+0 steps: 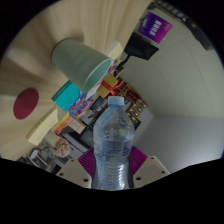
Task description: Pour water
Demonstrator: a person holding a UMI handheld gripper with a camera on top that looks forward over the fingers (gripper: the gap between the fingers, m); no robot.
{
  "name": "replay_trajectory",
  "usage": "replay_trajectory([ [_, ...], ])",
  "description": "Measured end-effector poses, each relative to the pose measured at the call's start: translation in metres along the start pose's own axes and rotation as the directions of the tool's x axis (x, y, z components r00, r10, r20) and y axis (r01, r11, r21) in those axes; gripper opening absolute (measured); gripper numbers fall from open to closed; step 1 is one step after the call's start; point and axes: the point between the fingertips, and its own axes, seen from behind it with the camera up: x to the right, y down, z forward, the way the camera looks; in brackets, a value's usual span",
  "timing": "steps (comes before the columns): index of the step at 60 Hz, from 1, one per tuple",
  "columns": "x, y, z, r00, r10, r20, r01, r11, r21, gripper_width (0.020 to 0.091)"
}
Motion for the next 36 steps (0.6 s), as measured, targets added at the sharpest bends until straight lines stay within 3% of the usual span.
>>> replay_trajectory([
  [11, 0.005, -0.015, -0.001, 0.97, -0.242, -0.004, 0.242, 0.969, 0.055, 0.0421],
  [27, 0.004, -0.013, 0.008, 0.978, -0.209, -0.005, 0.209, 0.976, 0.059, 0.0416],
  [32, 0.005, -0.007, 0.01, 1.0, -0.024, -0.013, 0.025, 0.998, 0.063, 0.0419],
  [36, 0.008, 0.007, 0.008, 0.93, 0.367, -0.004, -0.367, 0.93, 0.027, 0.0416],
])
